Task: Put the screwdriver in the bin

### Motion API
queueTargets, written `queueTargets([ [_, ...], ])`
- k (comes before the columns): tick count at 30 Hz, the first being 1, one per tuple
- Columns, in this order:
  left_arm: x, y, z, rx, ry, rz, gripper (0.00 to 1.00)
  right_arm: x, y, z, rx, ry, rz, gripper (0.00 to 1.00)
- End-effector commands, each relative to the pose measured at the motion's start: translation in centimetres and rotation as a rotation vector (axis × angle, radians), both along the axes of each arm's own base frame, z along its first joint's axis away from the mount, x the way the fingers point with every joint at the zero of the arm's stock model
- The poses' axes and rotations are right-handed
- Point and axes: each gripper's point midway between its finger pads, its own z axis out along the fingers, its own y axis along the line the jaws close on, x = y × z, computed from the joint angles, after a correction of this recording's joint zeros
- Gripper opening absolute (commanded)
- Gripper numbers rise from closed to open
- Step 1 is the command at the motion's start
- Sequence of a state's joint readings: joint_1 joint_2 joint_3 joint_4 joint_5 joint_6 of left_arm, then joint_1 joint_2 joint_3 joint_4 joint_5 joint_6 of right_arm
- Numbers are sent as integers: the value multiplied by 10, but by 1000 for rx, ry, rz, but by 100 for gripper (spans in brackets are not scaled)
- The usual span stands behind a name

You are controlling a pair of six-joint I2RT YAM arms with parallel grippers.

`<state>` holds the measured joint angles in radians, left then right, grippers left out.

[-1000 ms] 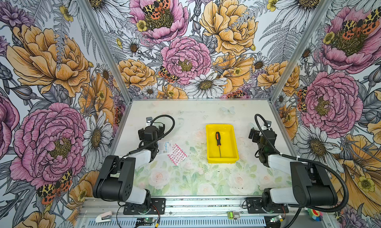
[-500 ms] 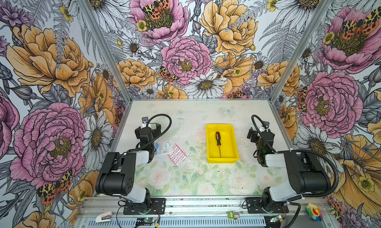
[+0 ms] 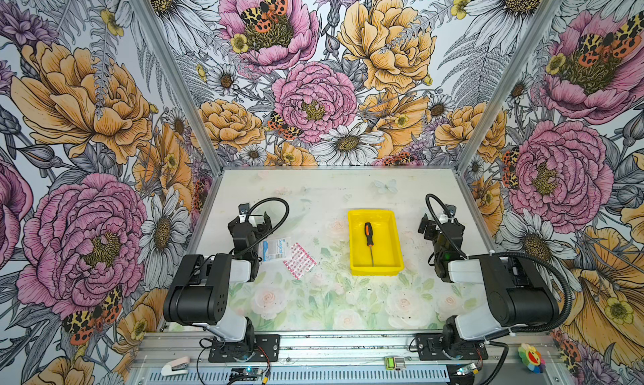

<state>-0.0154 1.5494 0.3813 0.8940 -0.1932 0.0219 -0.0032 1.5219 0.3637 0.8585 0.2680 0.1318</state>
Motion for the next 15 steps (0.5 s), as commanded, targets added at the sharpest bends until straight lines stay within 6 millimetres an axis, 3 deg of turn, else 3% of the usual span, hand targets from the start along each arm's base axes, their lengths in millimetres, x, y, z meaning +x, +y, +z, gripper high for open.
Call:
queueTargets([
  [1,1,-3,9,-14,-46,-8,99,4,1,9,-14,-35,-3,100],
  [15,4,-11,8,-37,-42,-99,99,4,1,8,-14,-32,-3,99],
])
